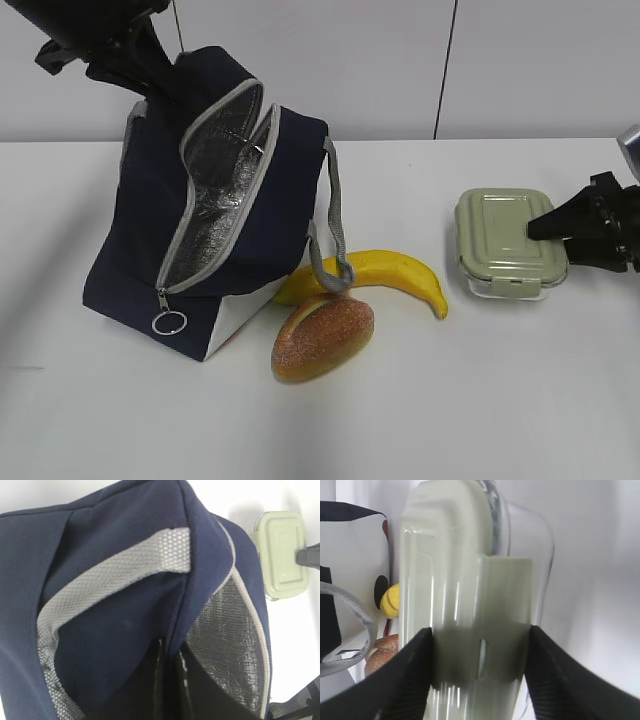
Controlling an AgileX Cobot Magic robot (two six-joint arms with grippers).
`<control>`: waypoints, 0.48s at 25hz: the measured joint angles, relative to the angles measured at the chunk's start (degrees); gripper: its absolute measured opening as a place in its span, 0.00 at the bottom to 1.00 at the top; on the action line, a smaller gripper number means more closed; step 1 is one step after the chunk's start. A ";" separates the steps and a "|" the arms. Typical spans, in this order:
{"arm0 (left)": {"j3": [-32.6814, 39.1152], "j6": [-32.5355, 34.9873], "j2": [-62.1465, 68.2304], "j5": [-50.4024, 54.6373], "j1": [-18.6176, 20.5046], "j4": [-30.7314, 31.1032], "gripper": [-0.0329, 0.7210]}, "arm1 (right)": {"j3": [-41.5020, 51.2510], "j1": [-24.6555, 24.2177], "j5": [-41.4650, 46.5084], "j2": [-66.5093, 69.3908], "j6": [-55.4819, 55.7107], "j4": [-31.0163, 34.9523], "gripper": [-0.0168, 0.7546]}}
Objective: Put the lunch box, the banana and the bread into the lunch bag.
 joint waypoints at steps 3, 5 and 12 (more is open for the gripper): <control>0.00 0.00 0.00 0.00 0.00 0.00 0.02 | 0.00 0.00 0.00 -2.47 1.18 -0.13 0.58; 0.00 0.00 0.00 0.00 0.00 0.00 0.02 | 0.00 0.00 0.00 -4.21 2.38 -0.36 0.58; 0.00 0.00 0.00 0.00 0.00 0.00 0.02 | 0.00 0.00 0.31 -11.01 7.30 -1.36 0.58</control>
